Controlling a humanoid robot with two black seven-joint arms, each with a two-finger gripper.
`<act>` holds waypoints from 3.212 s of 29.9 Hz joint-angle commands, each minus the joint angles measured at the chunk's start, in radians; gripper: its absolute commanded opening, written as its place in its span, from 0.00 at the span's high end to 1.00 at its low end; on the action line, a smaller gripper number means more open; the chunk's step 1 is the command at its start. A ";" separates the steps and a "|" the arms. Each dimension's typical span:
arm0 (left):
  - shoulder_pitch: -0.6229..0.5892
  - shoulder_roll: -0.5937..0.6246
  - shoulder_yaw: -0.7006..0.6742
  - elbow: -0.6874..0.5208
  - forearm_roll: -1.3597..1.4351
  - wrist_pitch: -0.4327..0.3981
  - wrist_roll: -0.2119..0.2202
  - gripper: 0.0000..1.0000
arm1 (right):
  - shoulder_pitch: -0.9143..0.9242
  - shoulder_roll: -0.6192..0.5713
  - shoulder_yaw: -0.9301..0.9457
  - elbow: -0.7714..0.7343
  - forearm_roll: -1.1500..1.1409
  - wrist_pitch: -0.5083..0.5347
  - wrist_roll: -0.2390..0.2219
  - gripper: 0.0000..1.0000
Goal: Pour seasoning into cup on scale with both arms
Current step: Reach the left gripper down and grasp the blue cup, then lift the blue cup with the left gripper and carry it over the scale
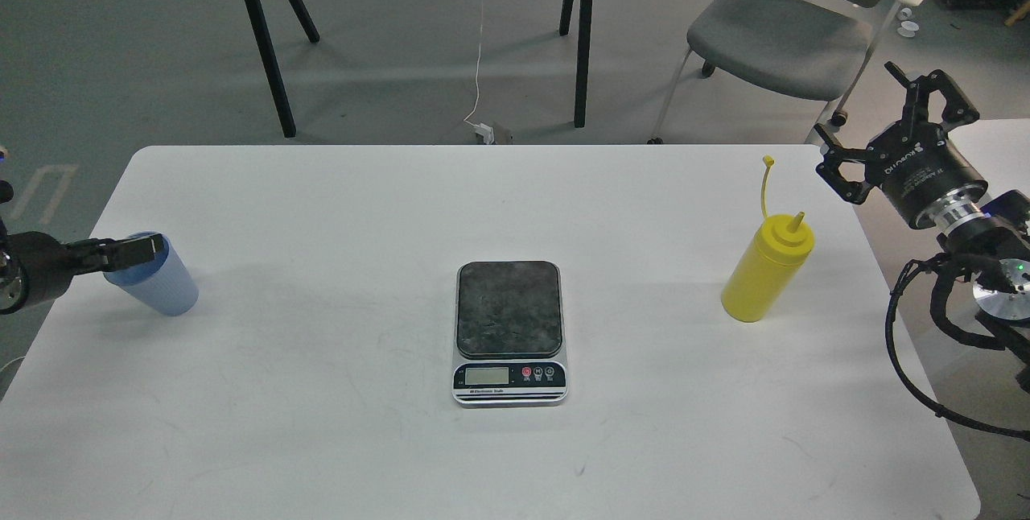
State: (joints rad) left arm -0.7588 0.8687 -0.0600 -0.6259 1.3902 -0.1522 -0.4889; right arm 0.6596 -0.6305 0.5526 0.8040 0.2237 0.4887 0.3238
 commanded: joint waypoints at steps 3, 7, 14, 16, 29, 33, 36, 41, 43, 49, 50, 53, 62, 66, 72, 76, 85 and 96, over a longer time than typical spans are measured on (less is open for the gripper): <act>0.027 -0.011 0.000 0.031 0.000 0.029 0.000 0.06 | -0.006 0.002 0.000 0.001 -0.001 0.000 0.000 0.01; 0.036 -0.060 0.002 0.113 0.003 0.036 0.000 0.17 | -0.008 0.002 0.000 0.001 -0.001 0.000 0.000 0.01; 0.052 -0.082 0.002 0.141 0.007 0.056 0.000 0.33 | -0.008 0.003 0.000 0.001 -0.001 0.000 0.000 0.01; 0.053 -0.082 0.011 0.141 0.009 0.057 0.000 0.42 | -0.008 0.006 0.000 0.001 -0.004 0.000 0.000 0.01; 0.039 -0.077 0.088 0.153 0.006 0.074 0.000 0.95 | -0.009 0.018 0.000 -0.002 -0.017 0.000 0.000 0.01; 0.036 -0.074 0.086 0.153 0.004 0.069 0.000 0.97 | -0.009 0.018 0.001 -0.002 -0.017 0.000 0.000 0.01; 0.020 -0.071 0.086 0.146 0.004 0.066 0.000 0.97 | -0.009 0.018 0.001 -0.002 -0.017 0.000 0.000 0.01; -0.031 -0.036 0.086 0.075 0.007 0.008 0.000 0.97 | -0.014 0.018 0.001 -0.002 -0.017 0.000 0.000 0.01; -0.060 0.016 0.085 -0.010 0.009 -0.019 0.000 0.96 | -0.020 0.018 0.003 -0.002 -0.017 0.000 0.000 0.01; -0.218 0.171 0.081 -0.381 0.099 -0.111 0.000 0.96 | -0.021 0.018 0.004 0.000 -0.017 0.000 0.000 0.01; -0.261 0.177 0.081 -0.440 0.124 -0.139 0.000 0.95 | -0.021 0.018 0.006 0.000 -0.017 0.000 0.000 0.01; -0.368 0.181 0.081 -0.558 0.165 -0.210 0.000 0.95 | -0.021 0.017 0.007 0.000 -0.017 0.000 0.000 0.01; -0.559 0.118 0.080 -0.805 0.299 -0.291 0.000 0.95 | -0.025 0.011 0.009 0.000 -0.017 0.000 0.001 0.01; -0.570 0.041 0.086 -0.785 0.319 -0.297 0.000 0.95 | -0.034 0.009 0.012 0.000 -0.017 0.000 0.001 0.01; -0.563 -0.176 0.115 -0.629 0.323 -0.297 0.000 0.94 | -0.034 0.008 0.010 0.001 -0.017 0.000 0.009 0.01; -0.559 -0.293 0.147 -0.528 0.323 -0.296 0.000 0.94 | -0.034 0.005 0.010 0.000 -0.017 0.000 0.009 0.01; -0.553 -0.447 0.186 -0.387 0.322 -0.296 0.000 0.93 | -0.034 0.003 0.010 -0.003 -0.017 0.000 0.009 0.01; -0.531 -0.545 0.229 -0.293 0.320 -0.294 0.000 0.92 | -0.037 0.011 0.009 -0.006 -0.021 0.000 0.009 0.01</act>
State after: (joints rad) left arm -1.2968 0.3401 0.1678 -0.9356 1.7098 -0.4462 -0.4888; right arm 0.6231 -0.6208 0.5615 0.7980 0.2036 0.4887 0.3329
